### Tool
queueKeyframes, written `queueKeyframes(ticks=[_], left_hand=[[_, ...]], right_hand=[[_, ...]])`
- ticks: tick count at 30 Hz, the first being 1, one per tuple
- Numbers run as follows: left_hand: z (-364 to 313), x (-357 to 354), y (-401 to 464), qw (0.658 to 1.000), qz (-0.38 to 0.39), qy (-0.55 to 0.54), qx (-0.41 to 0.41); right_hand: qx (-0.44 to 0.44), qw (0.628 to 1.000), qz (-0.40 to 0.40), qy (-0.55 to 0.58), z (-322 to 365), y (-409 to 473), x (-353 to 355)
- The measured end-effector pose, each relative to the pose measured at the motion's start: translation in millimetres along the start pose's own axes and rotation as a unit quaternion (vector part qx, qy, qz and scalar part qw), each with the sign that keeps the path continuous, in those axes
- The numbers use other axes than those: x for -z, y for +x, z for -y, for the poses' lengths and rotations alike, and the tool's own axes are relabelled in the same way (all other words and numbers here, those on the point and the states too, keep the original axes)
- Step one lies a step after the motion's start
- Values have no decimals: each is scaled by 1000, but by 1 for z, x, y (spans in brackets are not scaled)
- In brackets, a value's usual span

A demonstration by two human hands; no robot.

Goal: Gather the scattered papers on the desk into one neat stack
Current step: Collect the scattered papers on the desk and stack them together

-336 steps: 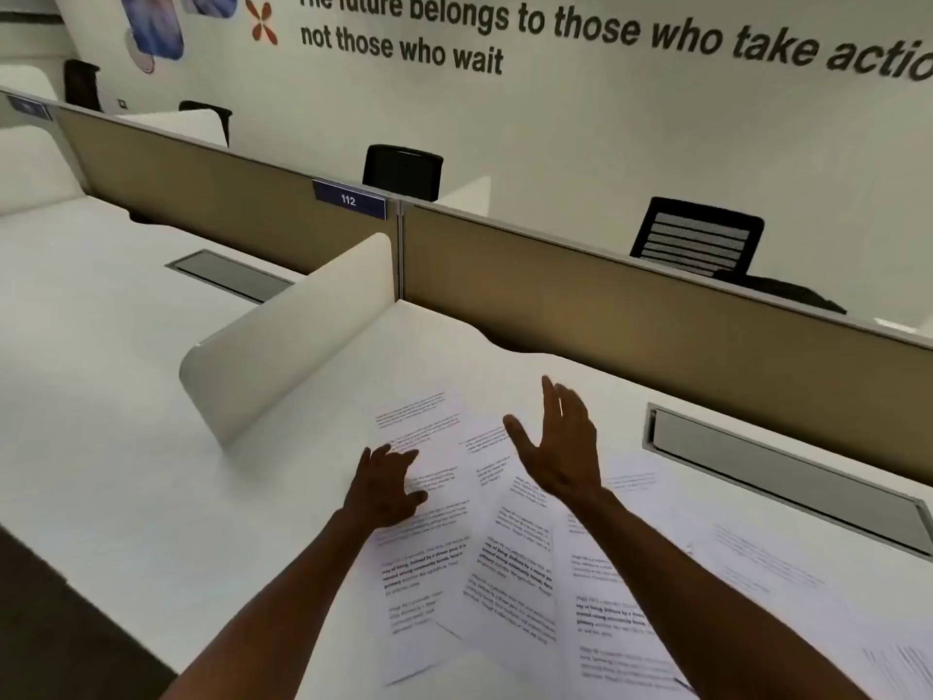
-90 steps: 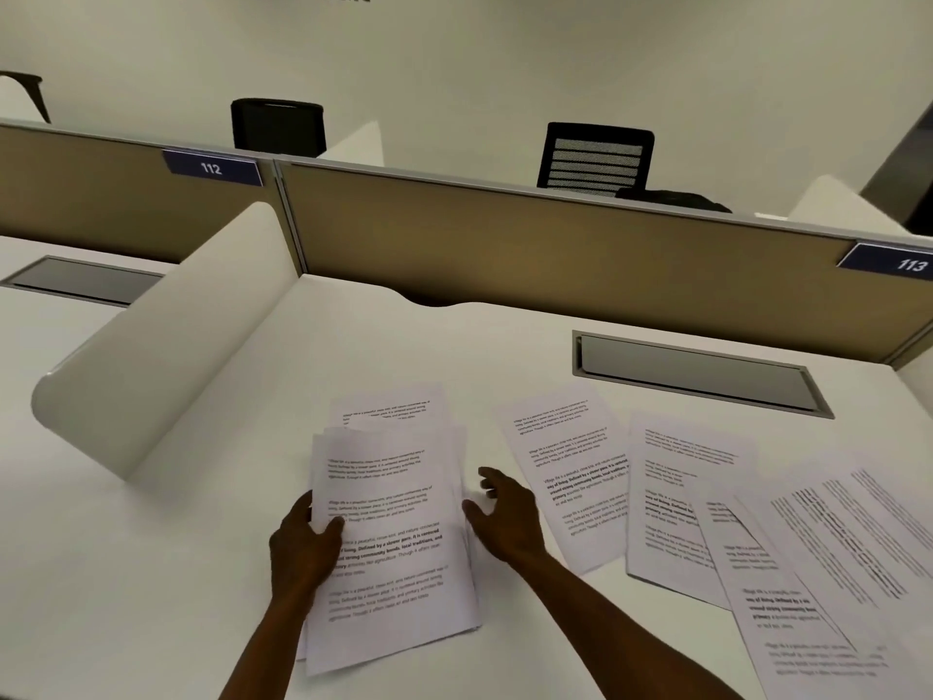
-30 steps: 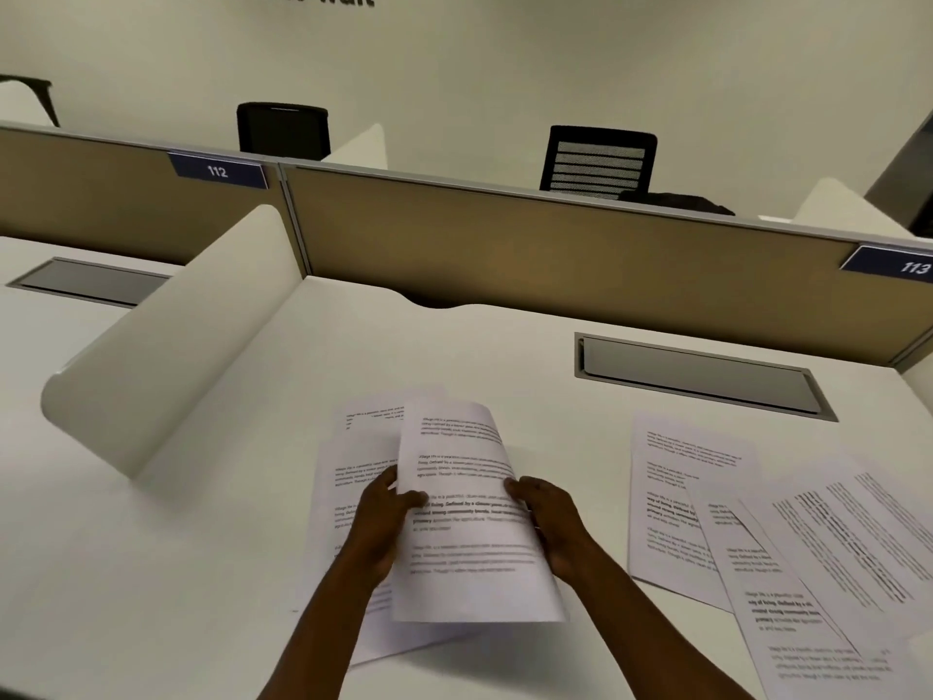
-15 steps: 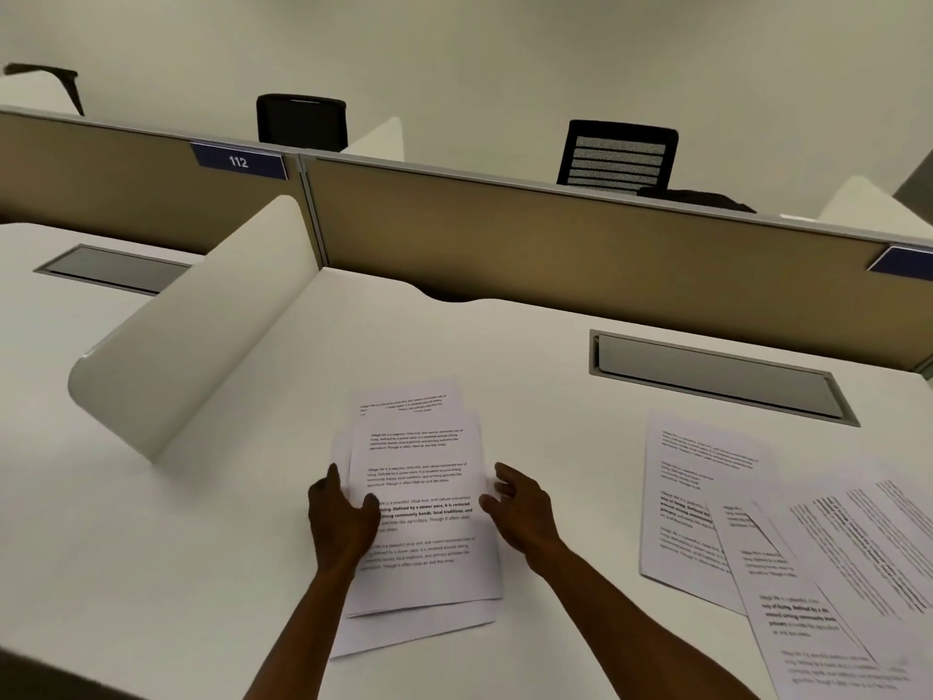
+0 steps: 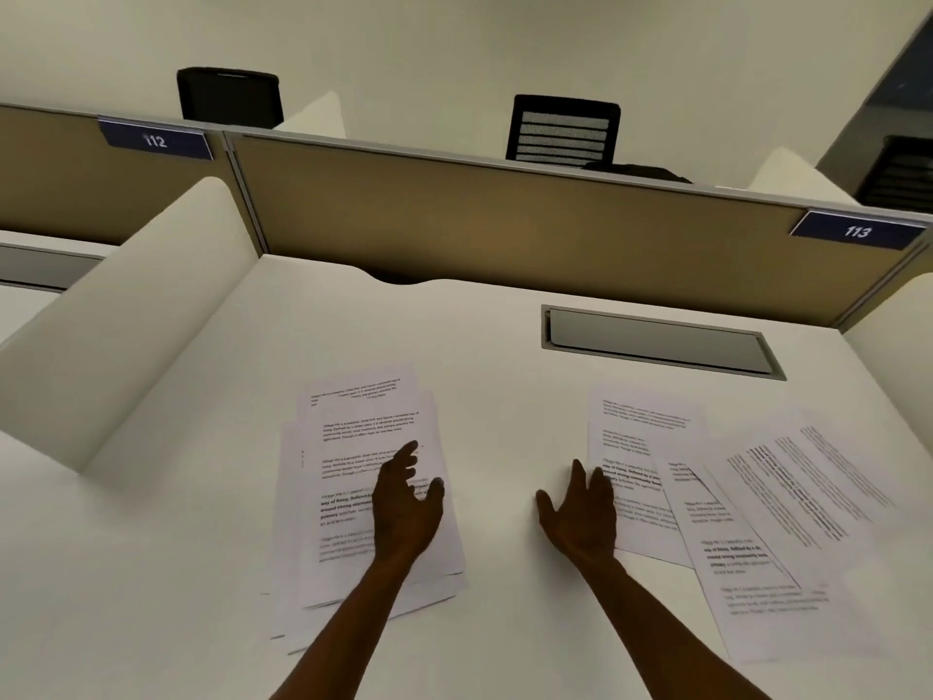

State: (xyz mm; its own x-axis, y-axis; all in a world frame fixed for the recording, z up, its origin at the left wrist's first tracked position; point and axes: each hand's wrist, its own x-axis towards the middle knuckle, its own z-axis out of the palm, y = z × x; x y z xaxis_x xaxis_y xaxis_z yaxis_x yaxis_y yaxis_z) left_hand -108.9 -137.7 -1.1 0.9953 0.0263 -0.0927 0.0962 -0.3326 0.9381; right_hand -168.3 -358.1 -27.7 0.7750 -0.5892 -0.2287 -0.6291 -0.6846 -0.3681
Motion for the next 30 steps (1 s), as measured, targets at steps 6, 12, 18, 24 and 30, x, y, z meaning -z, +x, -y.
queueKeyframes(ticks=[6,12,18,24,30], left_hand=[[-7,-63,-29,984,171,25,30],[-20,-92,-34,979,195,29,56],[-16,-96,-40,979,198,29,47],[-16,-97,-43,978,197,30,53],[-19,-98,-49,979,195,44,51]], right_hand=[[47,997,23,55,18,-26,-12],[11,980,-79,185,-11,-14,16],[-112,988,-93,46,-84,18,52],[-73,995,-54,-33,-93,14,45],[12,997,-53,-48,-67,14,47]])
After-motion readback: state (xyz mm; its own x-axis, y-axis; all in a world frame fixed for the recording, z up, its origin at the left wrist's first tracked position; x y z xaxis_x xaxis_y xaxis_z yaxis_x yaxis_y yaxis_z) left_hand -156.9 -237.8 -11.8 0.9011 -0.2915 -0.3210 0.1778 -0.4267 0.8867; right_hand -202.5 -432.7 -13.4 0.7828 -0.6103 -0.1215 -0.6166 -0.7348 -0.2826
